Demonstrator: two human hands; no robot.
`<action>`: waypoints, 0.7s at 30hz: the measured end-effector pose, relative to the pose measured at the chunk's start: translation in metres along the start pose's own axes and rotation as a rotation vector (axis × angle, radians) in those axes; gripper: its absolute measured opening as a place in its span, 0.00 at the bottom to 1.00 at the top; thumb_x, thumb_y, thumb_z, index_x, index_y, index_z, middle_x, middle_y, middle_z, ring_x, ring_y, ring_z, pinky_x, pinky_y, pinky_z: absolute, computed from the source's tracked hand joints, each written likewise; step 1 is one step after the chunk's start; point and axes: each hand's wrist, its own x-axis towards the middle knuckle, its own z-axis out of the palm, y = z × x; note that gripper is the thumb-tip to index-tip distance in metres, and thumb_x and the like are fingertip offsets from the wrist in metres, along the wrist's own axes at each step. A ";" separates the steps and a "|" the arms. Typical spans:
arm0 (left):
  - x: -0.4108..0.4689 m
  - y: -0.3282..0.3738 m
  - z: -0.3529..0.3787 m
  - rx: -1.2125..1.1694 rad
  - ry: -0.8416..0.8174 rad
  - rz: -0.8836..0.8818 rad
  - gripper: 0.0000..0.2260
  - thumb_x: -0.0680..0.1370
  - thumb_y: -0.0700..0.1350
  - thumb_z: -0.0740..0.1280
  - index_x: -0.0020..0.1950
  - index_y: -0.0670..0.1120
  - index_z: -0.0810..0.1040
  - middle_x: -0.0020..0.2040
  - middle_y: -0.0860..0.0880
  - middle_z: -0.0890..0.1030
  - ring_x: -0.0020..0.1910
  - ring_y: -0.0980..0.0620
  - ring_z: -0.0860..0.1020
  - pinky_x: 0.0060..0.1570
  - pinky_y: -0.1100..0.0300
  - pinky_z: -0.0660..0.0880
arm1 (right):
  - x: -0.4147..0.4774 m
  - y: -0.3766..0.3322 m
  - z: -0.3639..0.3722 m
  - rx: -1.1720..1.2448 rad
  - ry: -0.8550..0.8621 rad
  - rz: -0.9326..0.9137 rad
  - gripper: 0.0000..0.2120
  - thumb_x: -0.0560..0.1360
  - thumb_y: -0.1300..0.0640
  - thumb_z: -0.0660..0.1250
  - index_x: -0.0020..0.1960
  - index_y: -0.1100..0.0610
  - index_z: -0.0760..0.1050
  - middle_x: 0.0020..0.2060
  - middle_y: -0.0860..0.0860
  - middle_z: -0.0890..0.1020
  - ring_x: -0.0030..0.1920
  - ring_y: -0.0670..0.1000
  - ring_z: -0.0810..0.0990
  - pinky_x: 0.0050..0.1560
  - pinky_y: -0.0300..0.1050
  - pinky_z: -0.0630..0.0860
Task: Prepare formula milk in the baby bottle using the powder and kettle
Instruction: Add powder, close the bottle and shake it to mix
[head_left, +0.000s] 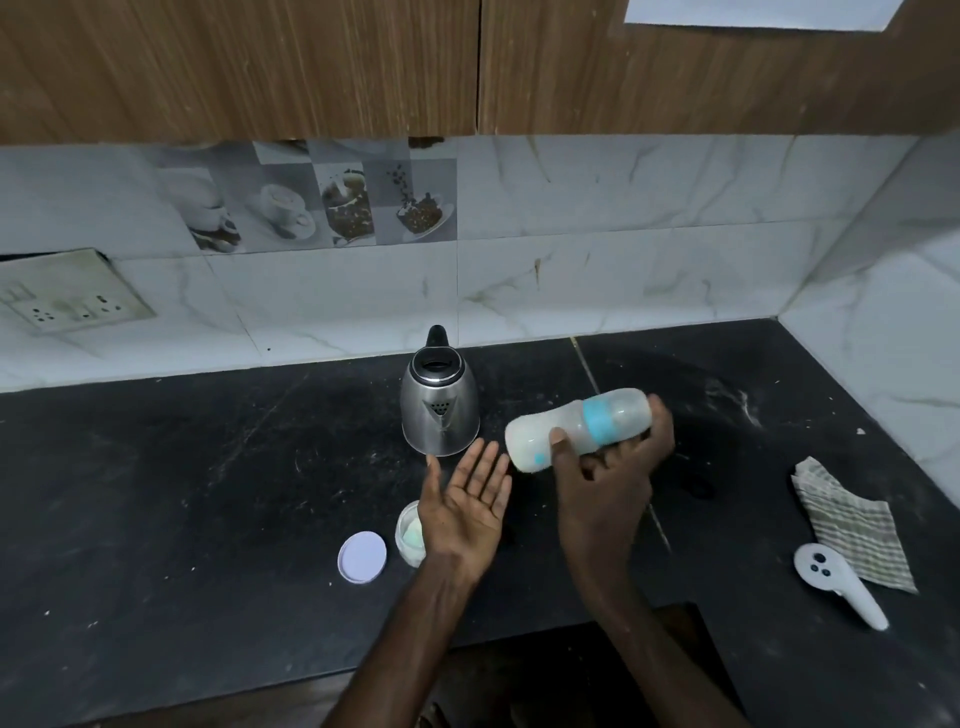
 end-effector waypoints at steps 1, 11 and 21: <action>-0.001 -0.001 -0.002 -0.022 0.004 -0.012 0.32 0.81 0.64 0.62 0.73 0.41 0.77 0.72 0.39 0.78 0.73 0.42 0.75 0.77 0.46 0.66 | -0.004 -0.002 0.003 -0.043 -0.071 0.014 0.45 0.71 0.58 0.80 0.78 0.43 0.57 0.65 0.47 0.79 0.56 0.40 0.83 0.53 0.41 0.83; 0.000 -0.006 -0.004 -0.035 -0.035 -0.027 0.33 0.79 0.64 0.65 0.75 0.41 0.75 0.70 0.36 0.79 0.73 0.36 0.74 0.79 0.41 0.63 | -0.016 -0.002 0.008 -0.150 -0.231 0.022 0.45 0.69 0.57 0.80 0.76 0.40 0.58 0.61 0.46 0.81 0.53 0.42 0.85 0.51 0.41 0.84; -0.005 -0.006 0.003 -0.009 -0.004 -0.014 0.32 0.81 0.64 0.62 0.73 0.40 0.76 0.71 0.39 0.79 0.73 0.40 0.76 0.78 0.43 0.65 | -0.001 0.008 -0.006 -0.160 -0.233 0.014 0.44 0.69 0.60 0.80 0.76 0.42 0.61 0.60 0.46 0.82 0.51 0.37 0.84 0.50 0.36 0.82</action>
